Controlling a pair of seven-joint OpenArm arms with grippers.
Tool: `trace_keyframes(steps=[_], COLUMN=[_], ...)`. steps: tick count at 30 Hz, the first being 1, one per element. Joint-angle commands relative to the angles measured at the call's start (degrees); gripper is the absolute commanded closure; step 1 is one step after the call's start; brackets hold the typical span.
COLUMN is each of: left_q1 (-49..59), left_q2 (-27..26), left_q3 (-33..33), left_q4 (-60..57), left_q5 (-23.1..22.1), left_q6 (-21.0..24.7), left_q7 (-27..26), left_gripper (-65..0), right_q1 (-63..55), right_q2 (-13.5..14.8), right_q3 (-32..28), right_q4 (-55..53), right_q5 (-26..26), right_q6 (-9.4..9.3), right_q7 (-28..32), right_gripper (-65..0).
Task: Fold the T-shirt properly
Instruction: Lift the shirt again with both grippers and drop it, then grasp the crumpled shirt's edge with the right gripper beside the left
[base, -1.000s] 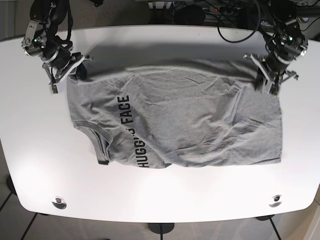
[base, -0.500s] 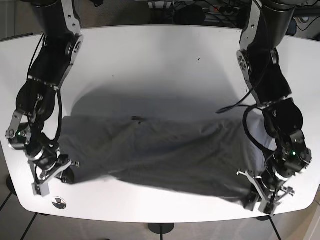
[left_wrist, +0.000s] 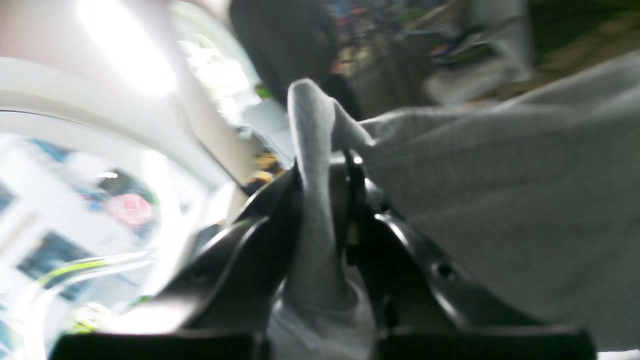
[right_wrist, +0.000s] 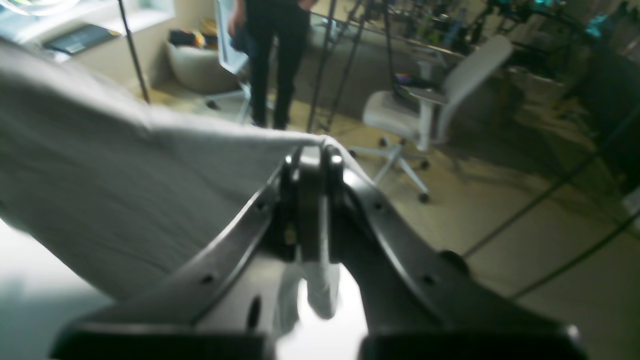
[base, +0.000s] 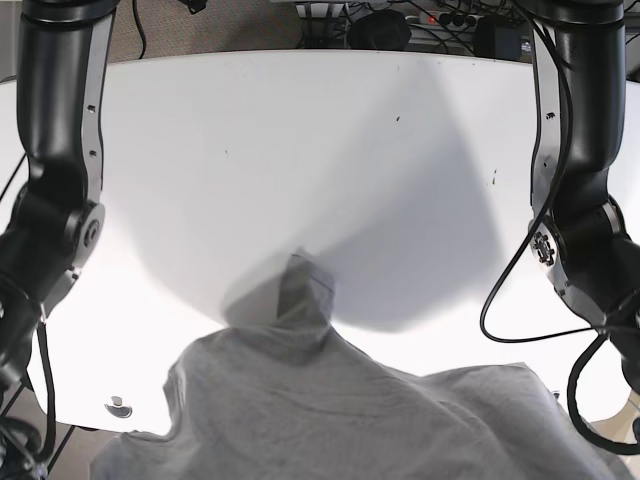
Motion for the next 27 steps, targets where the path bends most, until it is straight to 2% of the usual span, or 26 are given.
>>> trace_keyframes(steps=[1,4,7,11,13,16,18,19,21,24,27], left_q1=[3.0,14.7,26.4,45.0,51.5,61.6,67.5,69.7,74.1,77.7,79.2], left_q2=[0.0,0.0,0.0,0.4,1.7,3.2,3.5,3.4,3.2,3.1,3.1], left_q3=[0.2,-2.2,-4.1,-8.2,-10.9,-17.0,-20.0,-20.6,-21.7,-22.1,-23.2], left_q4=[5.3,14.8,20.2,23.8,23.7,23.7,23.7,23.7,23.7,23.7,23.7], left_q5=[-0.7,-0.6,-0.7,-1.0,-3.4,-9.2,-12.2,-12.6,-12.7,-12.7,-12.7], left_q6=[0.1,0.1,0.1,0.1,0.1,0.1,0.1,0.1,0.1,0.1,0.1], left_q7=[1.2,1.8,1.8,1.7,1.4,1.4,0.8,0.1,-2.2,-4.0,-4.3], left_gripper=[-1.0,-1.0,-1.0,-1.0,-1.0,-1.0,-1.0,-1.0,-1.0,-1.0,-1.0], right_q1=[-3.3,-14.8,-26.0,-42.9,-49.5,-58.2,-61.0,-61.4,-61.3,-58.9,-52.6], right_q2=[0.8,1.0,1.0,0.5,0.3,-3.5,-5.7,-6.1,-6.5,-6.6,-6.8], right_q3=[0.4,5.7,9.4,14.2,14.9,16.5,15.2,14.2,10.6,4.8,-0.6], right_q4=[3.0,8.3,13.4,19.3,20.1,19.9,16.7,15.1,8.9,0.2,-11.8], right_q5=[0.4,0.4,3.2,6.0,7.4,9.1,9.1,9.1,9.1,9.1,9.1], right_q6=[0.14,0.14,0.14,-0.13,-0.39,-0.04,-0.22,-0.39,-0.48,-0.48,-0.48], right_q7=[0.6,0.3,0.3,0.4,0.7,0.9,1.8,2.7,6.0,13.2,19.1], right_gripper=[-2.4,-2.4,-2.4,-2.4,-2.4,-2.5,-4.1,-7.8,-23.8,-43.1,-55.8])
